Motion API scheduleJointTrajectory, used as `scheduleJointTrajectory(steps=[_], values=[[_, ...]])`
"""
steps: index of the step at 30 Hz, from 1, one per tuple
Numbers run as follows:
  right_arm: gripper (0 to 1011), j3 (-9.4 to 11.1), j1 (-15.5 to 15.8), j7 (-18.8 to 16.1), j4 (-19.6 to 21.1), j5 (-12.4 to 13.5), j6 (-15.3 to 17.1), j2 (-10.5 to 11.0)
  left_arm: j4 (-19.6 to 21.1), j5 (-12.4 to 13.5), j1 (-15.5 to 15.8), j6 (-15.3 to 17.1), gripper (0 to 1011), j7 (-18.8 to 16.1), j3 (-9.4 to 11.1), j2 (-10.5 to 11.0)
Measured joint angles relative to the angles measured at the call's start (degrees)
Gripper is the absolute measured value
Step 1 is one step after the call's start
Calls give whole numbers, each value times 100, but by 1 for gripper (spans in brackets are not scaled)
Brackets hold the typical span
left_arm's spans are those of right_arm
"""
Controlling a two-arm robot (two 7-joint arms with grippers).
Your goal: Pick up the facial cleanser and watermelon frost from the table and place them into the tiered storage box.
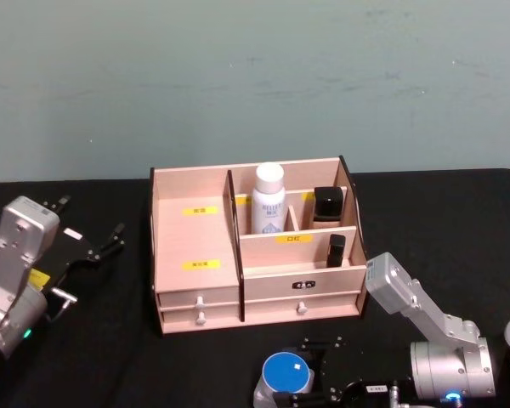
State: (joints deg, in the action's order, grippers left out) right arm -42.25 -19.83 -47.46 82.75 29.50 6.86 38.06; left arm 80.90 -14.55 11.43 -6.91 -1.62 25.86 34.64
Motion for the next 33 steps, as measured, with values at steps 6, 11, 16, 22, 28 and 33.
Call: scheduleJointTrajectory(steps=[6, 11, 16, 22, 28, 33], values=[[738, -1, 0, -3, 0, -3, -1, 0, 0, 0, 0, 0, 1010, 0, 0, 0], [738, -1, 0, -5, 0, -5, -2, 0, 0, 0, 0, 0, 1010, 0, 0, 0], [738, 29, 33, 17, 27, 6, 1, -1, 0, 0, 0, 0, 1010, 0, 0, 0], [738, 114, 82, 80, 163, 81, 13, 25, 0, 0, 0, 0, 1010, 0, 0, 0], [738, 183, 95, 171, 351, 93, 33, 74, 0, 0, 0, 0, 1010, 0, 0, 0], [738, 217, 66, 239, 526, 62, 68, 103, 0, 0, 0, 0, 1010, 0, 0, 0]])
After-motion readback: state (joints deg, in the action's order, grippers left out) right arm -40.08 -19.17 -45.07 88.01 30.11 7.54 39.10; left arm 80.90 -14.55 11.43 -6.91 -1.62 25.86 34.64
